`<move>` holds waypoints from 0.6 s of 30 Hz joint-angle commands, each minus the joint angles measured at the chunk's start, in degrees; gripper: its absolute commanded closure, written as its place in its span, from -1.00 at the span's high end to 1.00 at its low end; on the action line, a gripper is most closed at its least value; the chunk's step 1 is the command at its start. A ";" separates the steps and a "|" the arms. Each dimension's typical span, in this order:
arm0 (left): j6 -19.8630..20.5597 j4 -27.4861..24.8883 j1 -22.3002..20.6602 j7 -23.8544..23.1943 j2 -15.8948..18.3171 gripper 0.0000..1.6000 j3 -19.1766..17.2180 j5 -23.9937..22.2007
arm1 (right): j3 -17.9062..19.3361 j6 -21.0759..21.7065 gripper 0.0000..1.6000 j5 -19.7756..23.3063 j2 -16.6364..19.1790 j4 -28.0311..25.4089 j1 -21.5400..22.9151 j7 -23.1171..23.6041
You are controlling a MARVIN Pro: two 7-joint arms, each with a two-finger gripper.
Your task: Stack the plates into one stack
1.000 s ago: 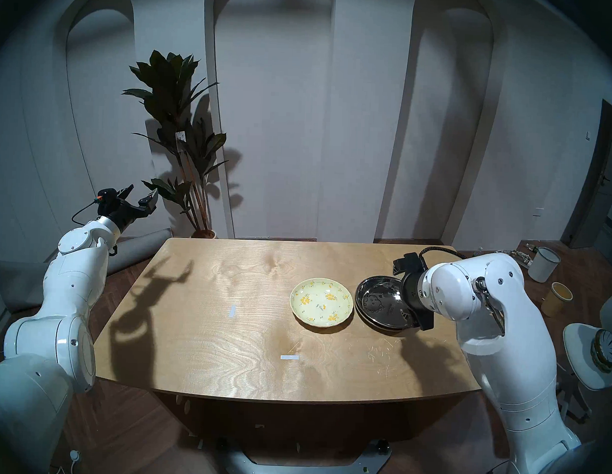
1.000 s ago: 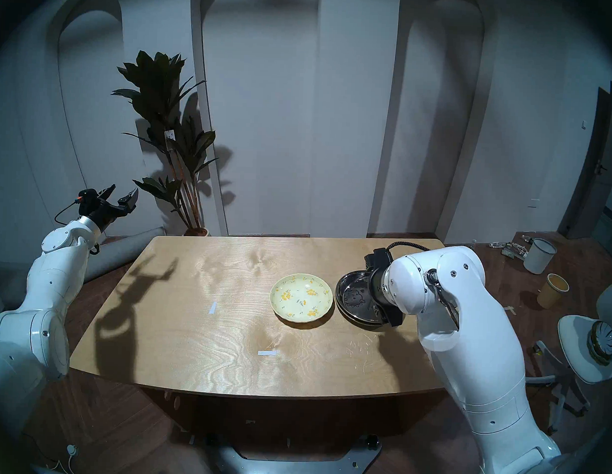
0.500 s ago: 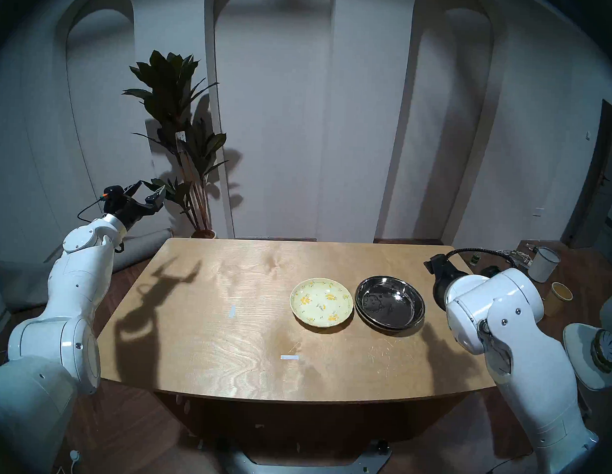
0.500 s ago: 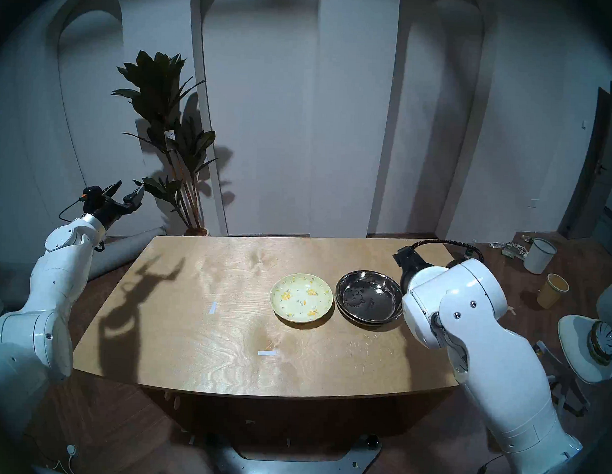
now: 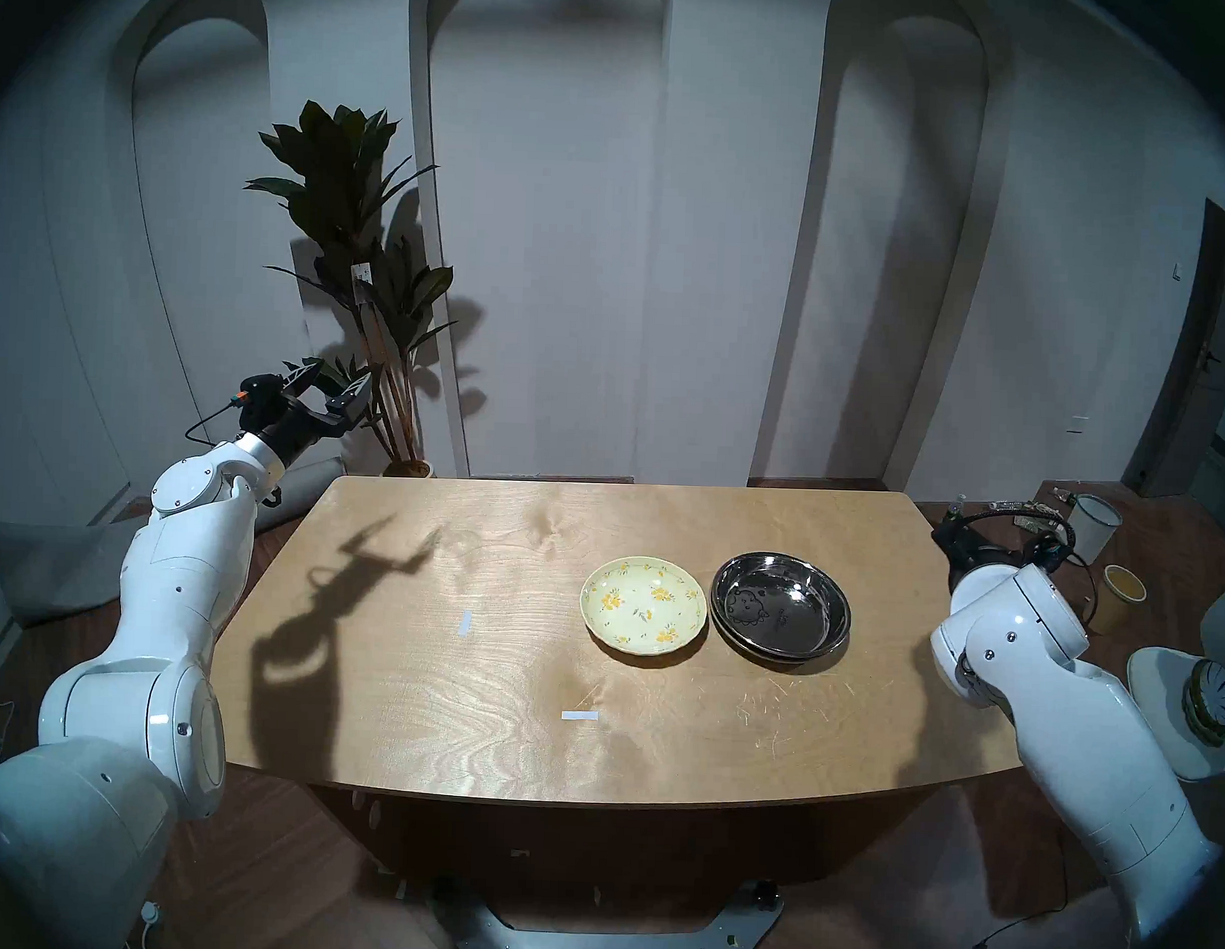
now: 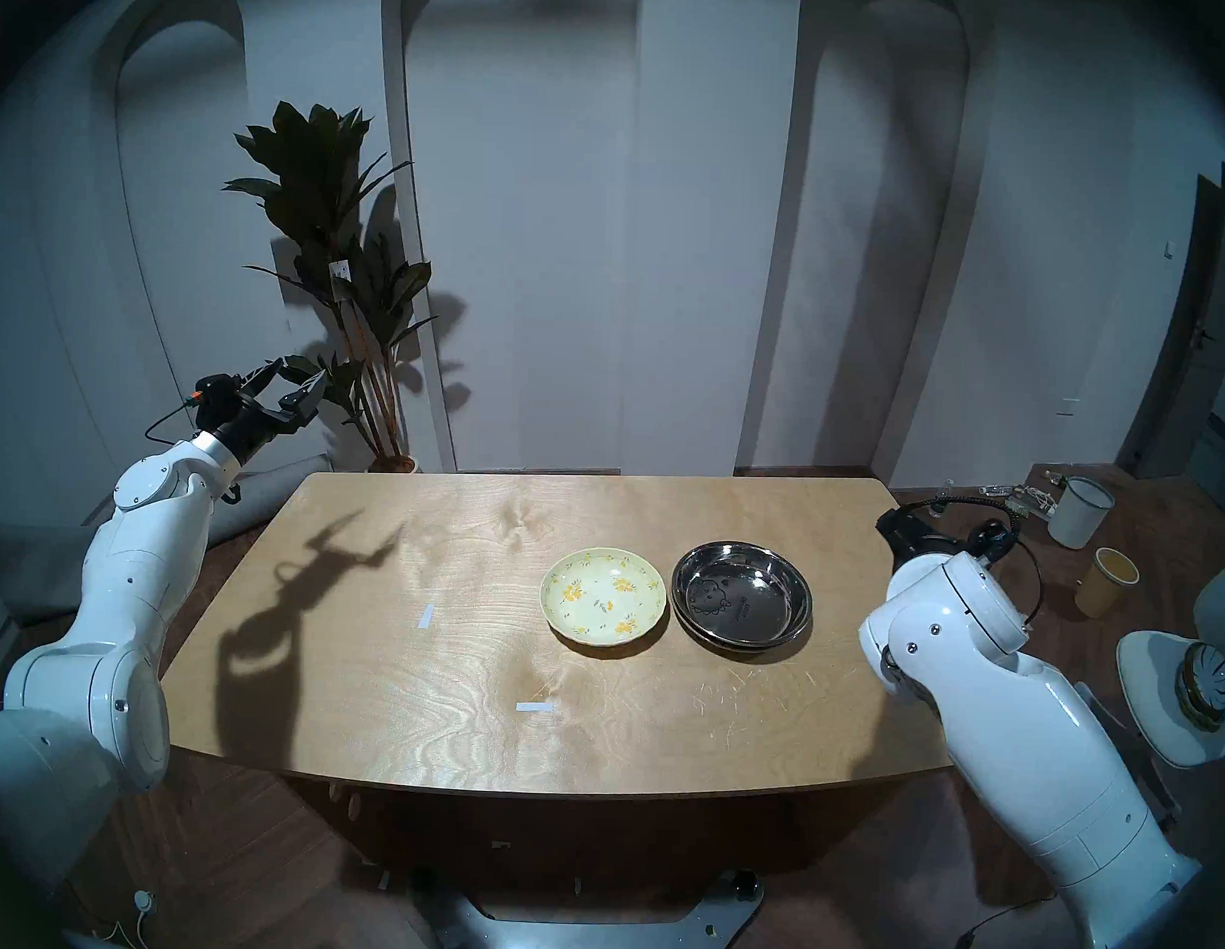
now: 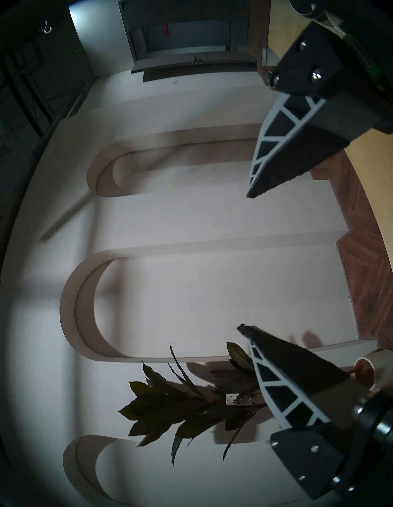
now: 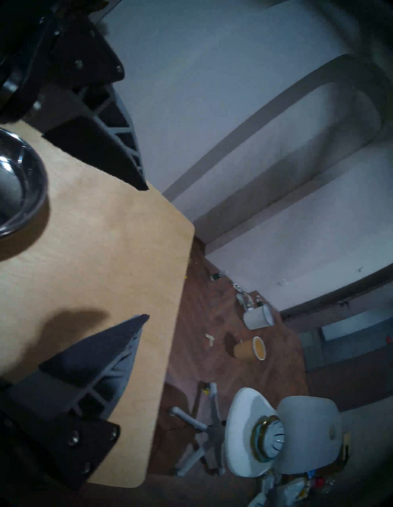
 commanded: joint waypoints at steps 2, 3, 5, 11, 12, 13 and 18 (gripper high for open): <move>0.90 -6.98 3.01 -0.91 -0.43 1.00 -0.62 -0.99 | 5.07 -3.11 1.00 -0.98 2.68 3.03 0.86 7.13; 1.01 -8.00 3.69 -0.66 -0.66 1.00 -0.71 -0.98 | 5.28 -3.37 1.00 -1.01 2.71 3.26 0.64 8.06; 1.61 -9.38 4.78 -0.56 -1.12 1.00 -0.84 -1.19 | 5.77 -4.06 1.00 -0.88 2.71 3.81 0.25 9.85; 4.87 -14.60 8.04 1.59 -2.40 1.00 -1.68 -1.33 | 7.07 -6.01 1.00 -0.22 2.65 5.16 -1.14 15.88; 5.27 -14.99 8.23 2.20 -2.60 1.00 -1.77 -1.21 | 7.19 -6.23 1.00 -0.13 2.67 5.24 -1.30 16.37; 6.33 -16.09 8.82 3.38 -2.87 1.00 -1.85 -0.92 | 7.48 -6.57 1.00 0.05 2.65 5.45 -1.65 17.68; 8.63 -17.97 9.95 6.18 -3.68 1.00 -1.51 0.06 | 3.96 -11.88 1.00 -3.30 -0.78 5.51 -4.95 22.13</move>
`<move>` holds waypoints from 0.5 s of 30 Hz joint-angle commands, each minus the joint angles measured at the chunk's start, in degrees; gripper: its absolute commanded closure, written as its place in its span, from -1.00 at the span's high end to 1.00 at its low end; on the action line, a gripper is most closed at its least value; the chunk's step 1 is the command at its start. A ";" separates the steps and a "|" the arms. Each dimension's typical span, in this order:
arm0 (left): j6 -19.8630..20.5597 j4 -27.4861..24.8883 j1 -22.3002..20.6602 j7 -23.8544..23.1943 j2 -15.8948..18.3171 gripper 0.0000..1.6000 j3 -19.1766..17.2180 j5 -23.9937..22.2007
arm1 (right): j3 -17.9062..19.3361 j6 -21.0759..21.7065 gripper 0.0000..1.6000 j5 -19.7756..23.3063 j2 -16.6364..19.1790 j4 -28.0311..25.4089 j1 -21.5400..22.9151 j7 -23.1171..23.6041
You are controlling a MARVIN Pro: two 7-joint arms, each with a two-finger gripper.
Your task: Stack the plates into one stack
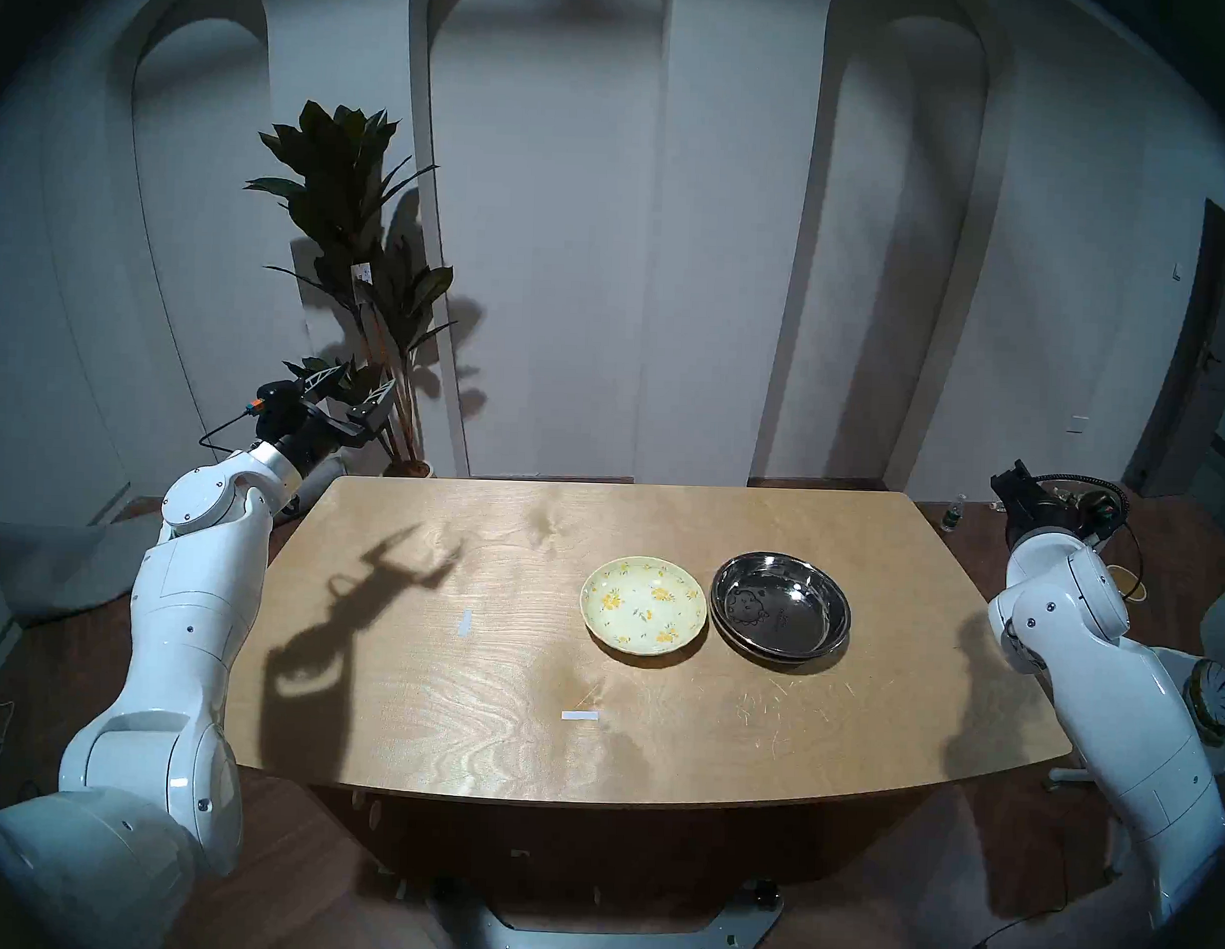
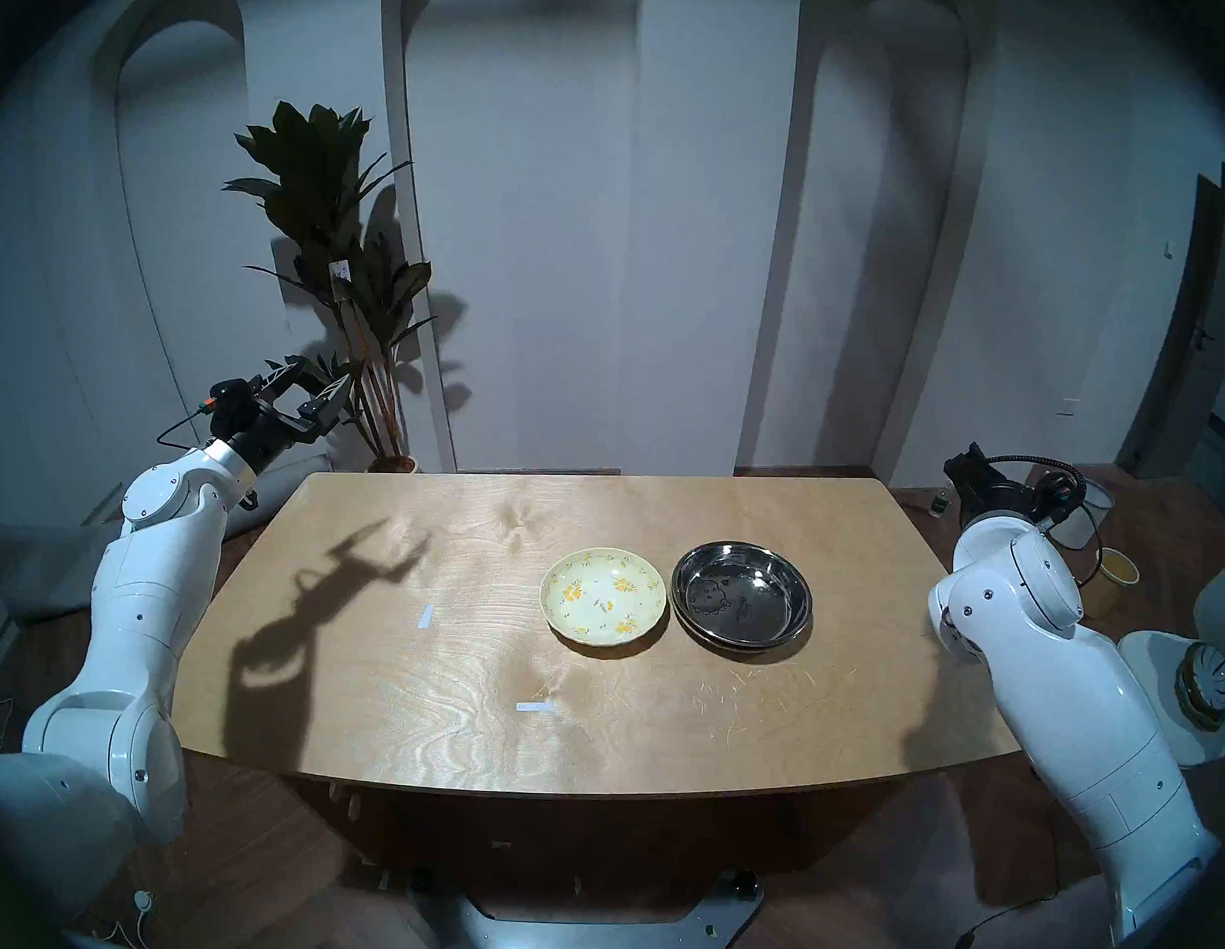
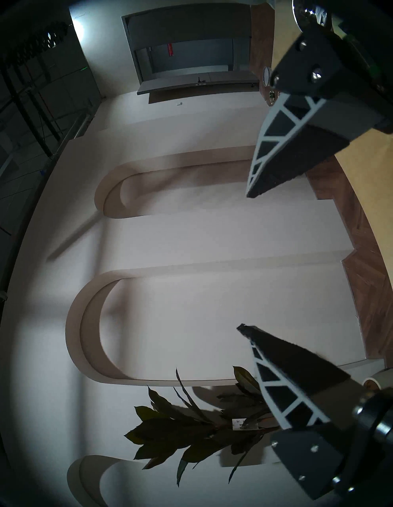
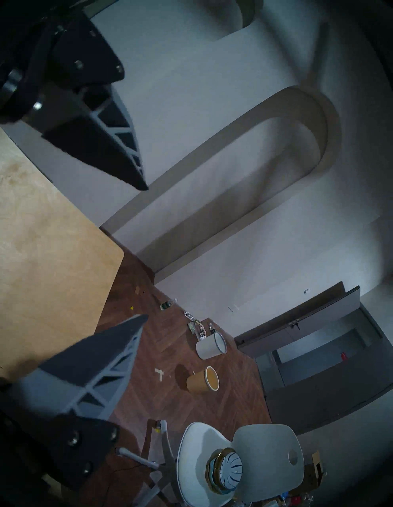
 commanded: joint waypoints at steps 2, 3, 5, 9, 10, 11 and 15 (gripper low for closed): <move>3.32 -4.42 1.50 4.46 -1.37 1.00 0.44 1.50 | -3.37 -8.43 1.00 -3.75 -4.30 0.04 -3.79 8.32; 3.34 -4.16 1.36 4.37 -1.48 1.00 0.55 1.55 | -3.08 -8.60 1.00 -3.75 -4.52 0.19 -3.54 8.46; 4.47 -5.04 1.60 5.65 -1.94 1.00 0.80 2.26 | -3.22 -10.93 1.00 -5.18 -4.33 2.50 -3.73 10.77; 5.12 -5.68 1.52 6.32 -2.49 1.00 1.31 2.81 | -0.27 -14.07 1.00 -5.69 -4.15 5.27 -2.95 14.00; 5.36 -5.93 1.53 6.55 -2.57 1.00 1.42 2.94 | 0.75 -15.41 1.00 -5.67 -3.94 5.94 -3.06 15.34; 5.64 -6.20 1.51 6.72 -2.65 1.00 1.53 3.06 | 1.95 -16.62 1.00 -5.57 -3.68 6.27 -2.93 16.50; 6.63 -7.30 1.64 7.72 -2.88 1.00 1.81 3.69 | 5.48 -20.35 1.00 -4.49 -2.94 8.87 -2.42 19.60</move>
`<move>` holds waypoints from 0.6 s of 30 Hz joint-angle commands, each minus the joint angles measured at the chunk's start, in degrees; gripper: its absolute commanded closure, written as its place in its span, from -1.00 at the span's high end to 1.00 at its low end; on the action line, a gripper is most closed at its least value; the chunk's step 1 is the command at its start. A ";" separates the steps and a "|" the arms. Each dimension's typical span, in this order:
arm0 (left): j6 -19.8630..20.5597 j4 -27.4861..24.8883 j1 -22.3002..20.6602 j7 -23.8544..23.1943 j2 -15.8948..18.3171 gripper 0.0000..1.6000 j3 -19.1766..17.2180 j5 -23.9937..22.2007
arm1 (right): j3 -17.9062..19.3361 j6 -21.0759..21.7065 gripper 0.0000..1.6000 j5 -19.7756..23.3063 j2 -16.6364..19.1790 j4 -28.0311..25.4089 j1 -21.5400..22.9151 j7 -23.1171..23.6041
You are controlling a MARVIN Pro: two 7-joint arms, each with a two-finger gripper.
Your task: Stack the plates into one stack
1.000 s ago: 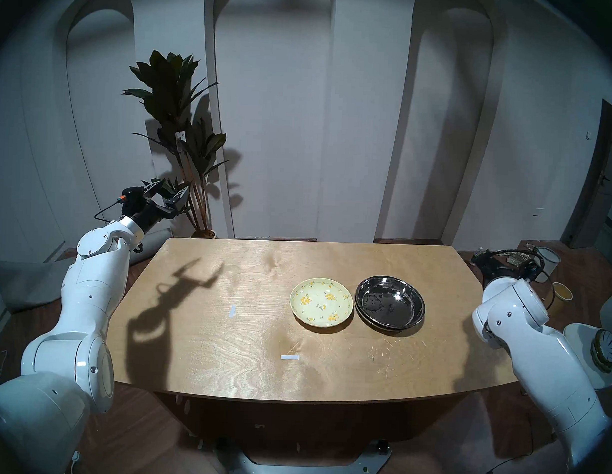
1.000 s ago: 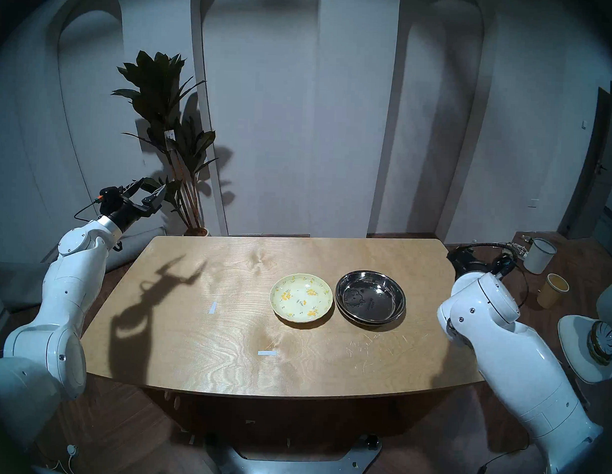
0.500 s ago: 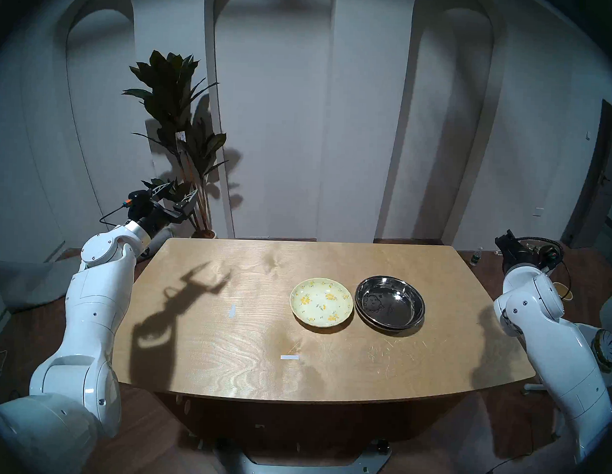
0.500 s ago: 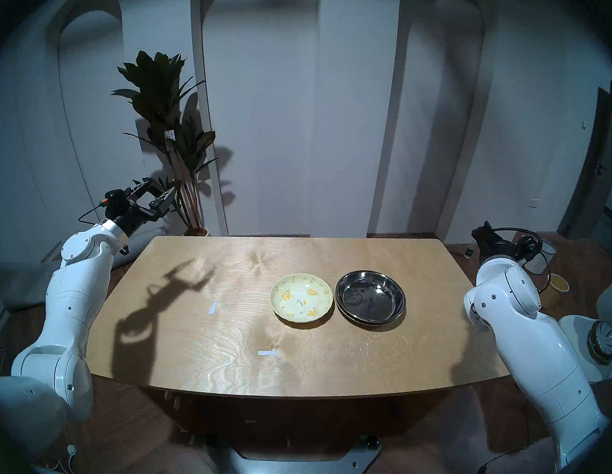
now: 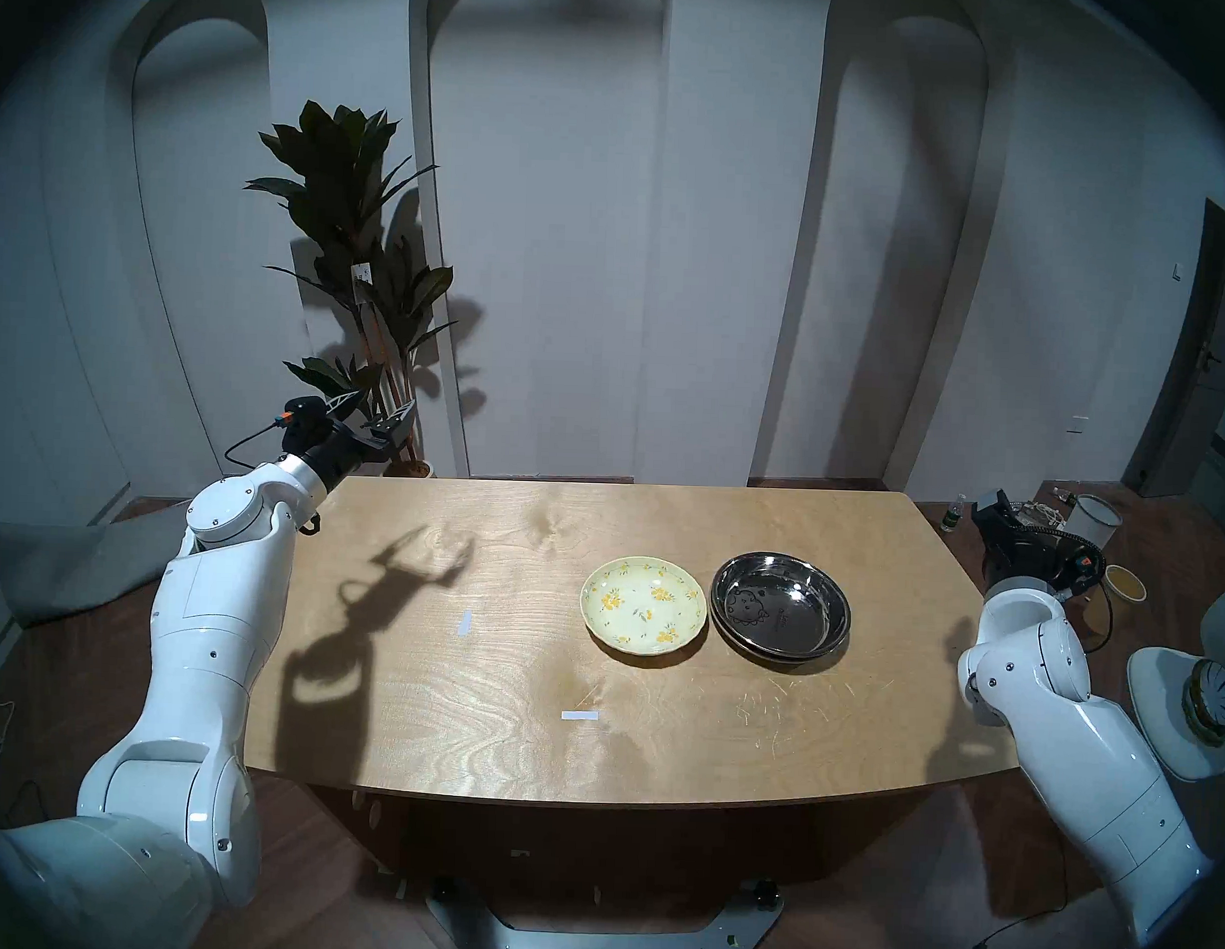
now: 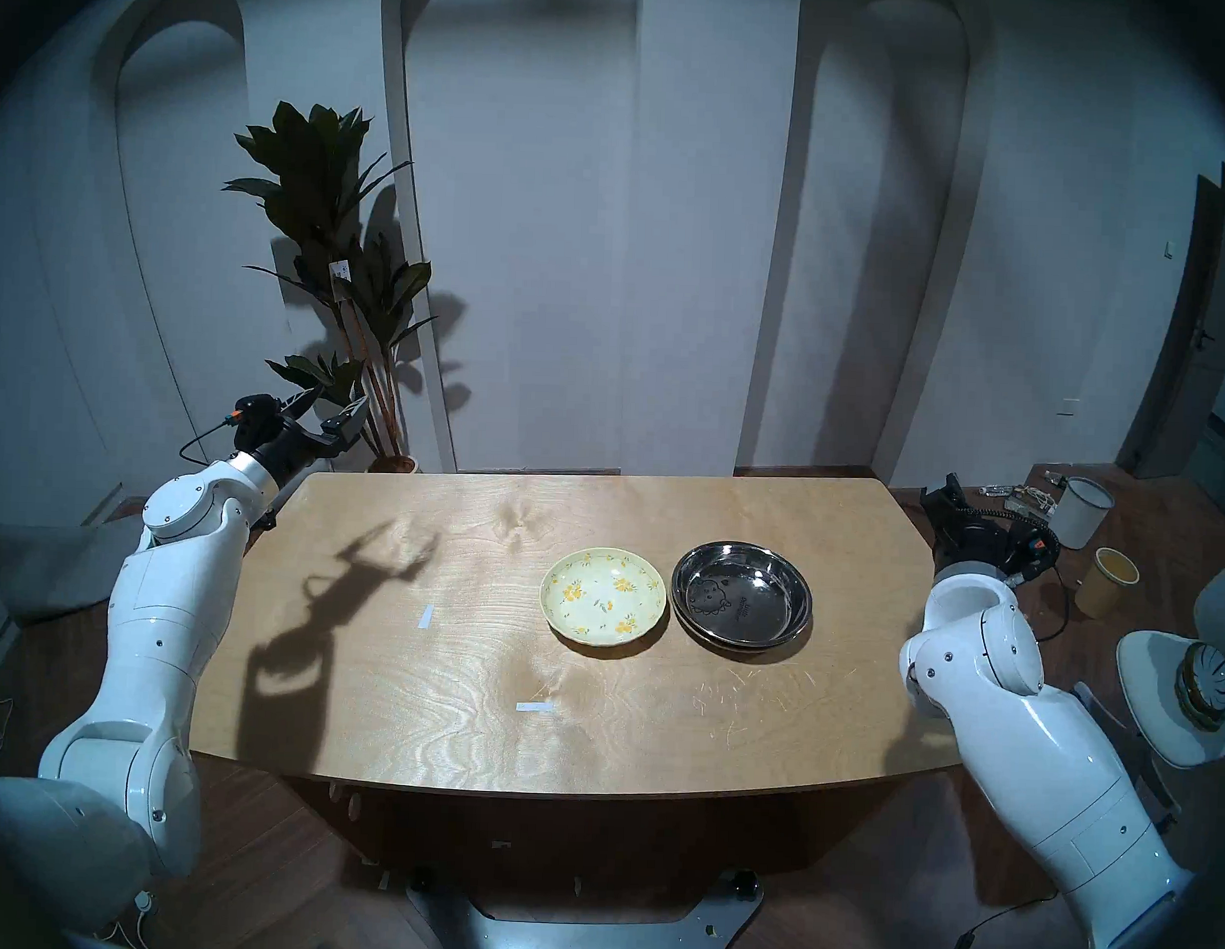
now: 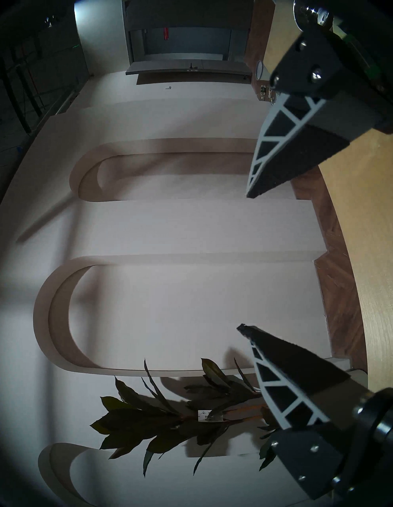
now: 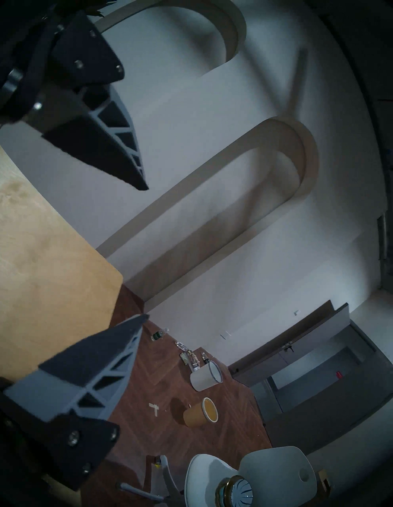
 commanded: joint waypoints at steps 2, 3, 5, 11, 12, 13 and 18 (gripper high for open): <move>1.38 -3.70 -0.70 1.80 -0.42 1.00 0.14 0.65 | 7.51 -6.80 1.00 1.46 1.38 4.64 2.22 7.59; 1.82 -4.12 -0.54 1.84 -0.52 1.00 0.19 0.66 | 7.83 -7.17 1.00 2.13 1.30 5.73 2.89 8.73; 2.76 -5.24 -0.06 2.03 -0.63 1.00 0.20 0.72 | 7.48 -6.31 1.00 3.64 1.84 8.38 4.73 10.16; 5.15 -7.10 0.59 2.72 -0.95 1.00 0.28 1.13 | 5.55 -0.45 1.00 9.89 3.44 13.62 9.00 13.07; 5.33 -7.13 0.58 2.81 -1.01 1.00 0.25 1.17 | 5.40 0.23 1.00 10.73 3.59 14.05 9.41 13.12; 5.55 -7.27 0.63 2.91 -1.05 1.00 0.22 1.24 | 5.19 1.39 1.00 11.44 4.06 14.48 9.82 13.12; 6.33 -7.29 0.61 3.39 -1.05 1.00 0.02 1.60 | 4.45 7.10 1.00 15.18 5.41 16.03 12.80 12.84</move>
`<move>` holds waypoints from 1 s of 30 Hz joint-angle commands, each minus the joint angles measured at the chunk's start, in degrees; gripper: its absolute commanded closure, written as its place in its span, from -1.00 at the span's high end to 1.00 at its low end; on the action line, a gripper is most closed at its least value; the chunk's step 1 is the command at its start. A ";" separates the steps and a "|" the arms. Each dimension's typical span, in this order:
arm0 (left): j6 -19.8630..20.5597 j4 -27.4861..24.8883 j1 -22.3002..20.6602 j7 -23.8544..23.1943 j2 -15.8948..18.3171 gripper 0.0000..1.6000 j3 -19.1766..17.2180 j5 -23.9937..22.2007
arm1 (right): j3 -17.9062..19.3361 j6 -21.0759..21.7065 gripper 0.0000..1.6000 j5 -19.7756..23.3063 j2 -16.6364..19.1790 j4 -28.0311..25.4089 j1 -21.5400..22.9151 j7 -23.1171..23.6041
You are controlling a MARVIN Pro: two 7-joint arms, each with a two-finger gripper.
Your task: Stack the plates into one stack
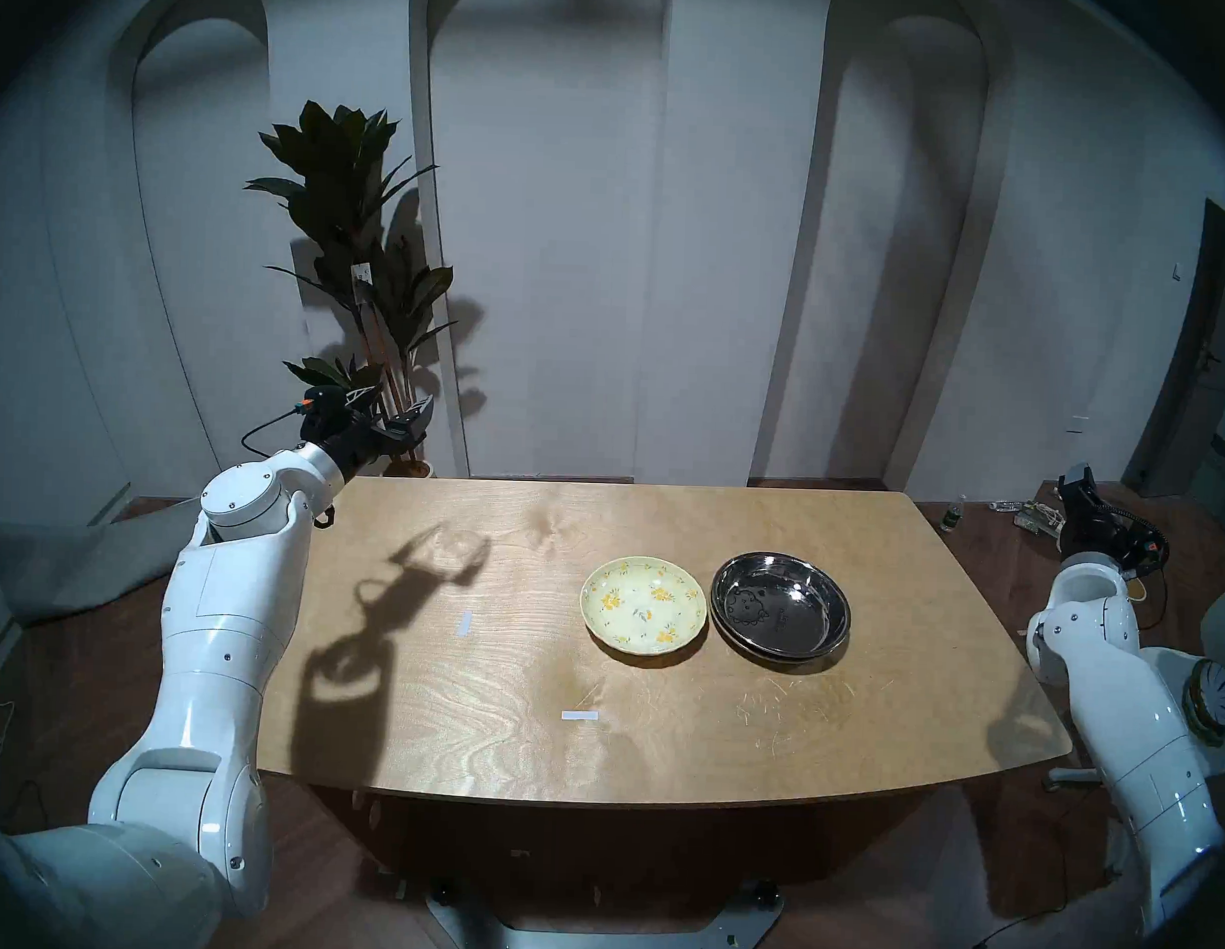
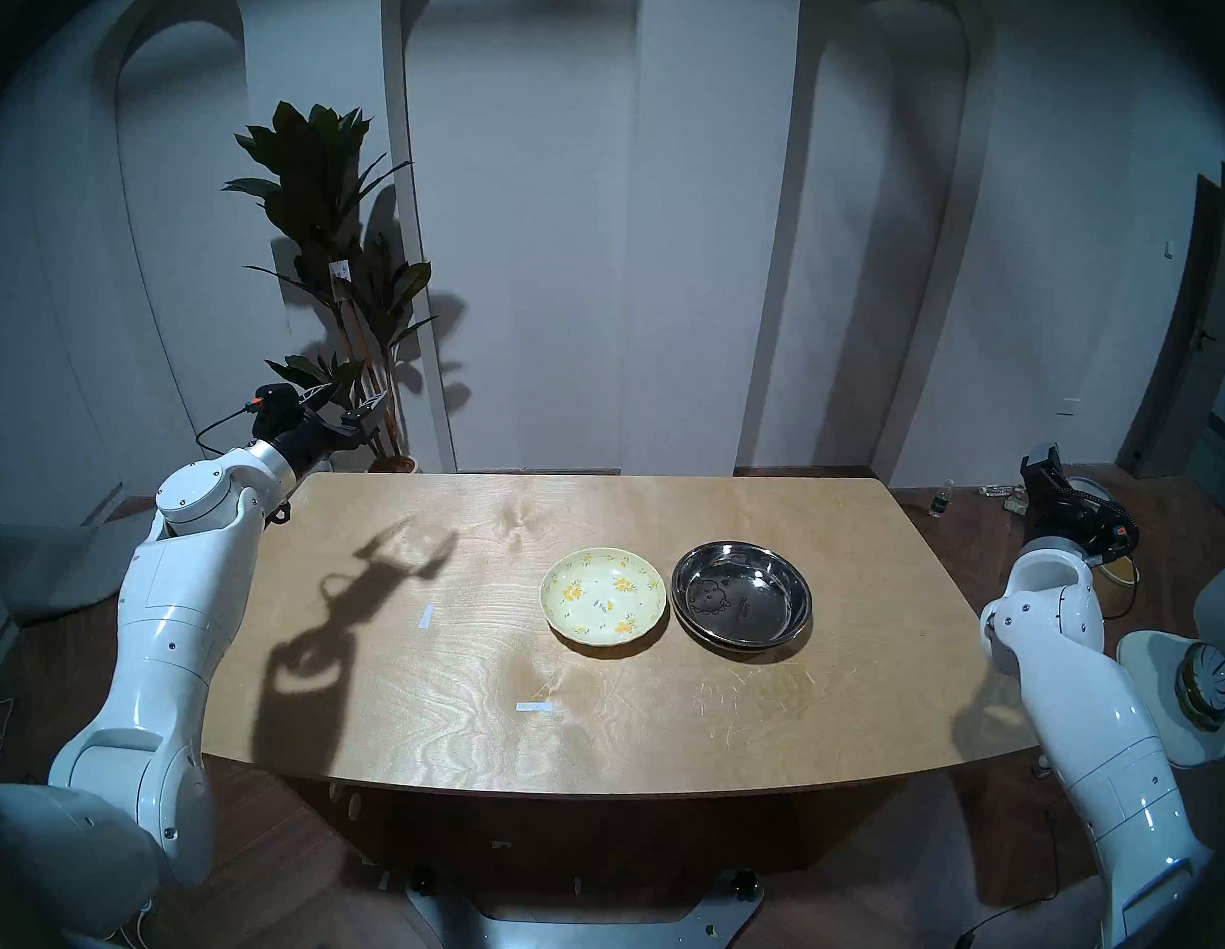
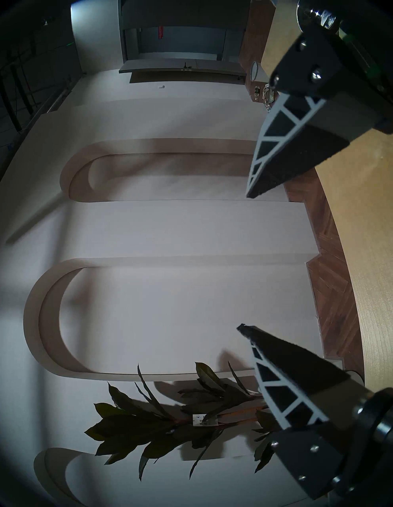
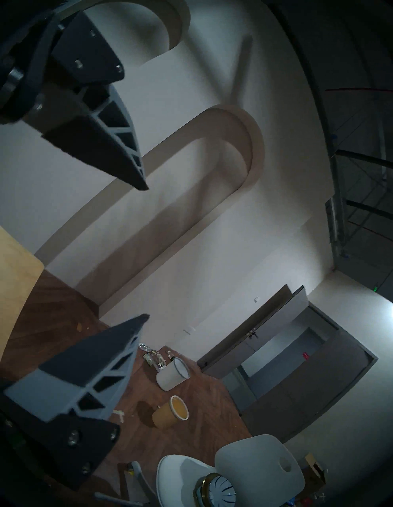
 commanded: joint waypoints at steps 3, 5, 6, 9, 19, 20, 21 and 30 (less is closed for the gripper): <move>1.04 -1.72 -0.59 0.67 0.43 1.00 -0.71 -0.01 | -1.12 9.78 1.00 6.01 3.72 2.16 8.02 0.33; 1.48 -1.63 -0.79 0.94 0.53 1.00 -0.96 0.03 | -1.81 11.89 1.00 7.35 3.99 2.87 9.07 -0.05; 1.74 -1.61 -0.91 1.04 0.56 1.00 -1.04 0.04 | -2.40 12.41 1.00 7.64 4.49 3.24 9.05 -0.08; 2.93 -1.68 -1.37 1.43 0.74 1.00 -0.90 0.38 | -3.96 16.58 1.00 9.43 4.93 5.37 11.49 -0.74; -2.85 -9.18 3.98 -3.15 5.32 1.00 2.73 5.68 | -8.53 27.12 1.00 11.04 7.81 11.36 16.70 -2.18; -2.98 -9.73 4.69 -3.97 6.58 1.00 2.84 6.41 | -8.52 27.18 1.00 10.82 7.97 11.59 16.83 -1.87; -2.97 -10.92 5.65 -4.52 7.53 1.00 2.60 6.91 | -8.53 27.87 1.00 11.00 8.19 11.77 16.98 -1.75; -3.13 -17.14 12.60 -8.15 12.99 1.00 1.00 15.24 | -9.26 30.24 1.00 10.61 8.46 12.90 19.35 -0.74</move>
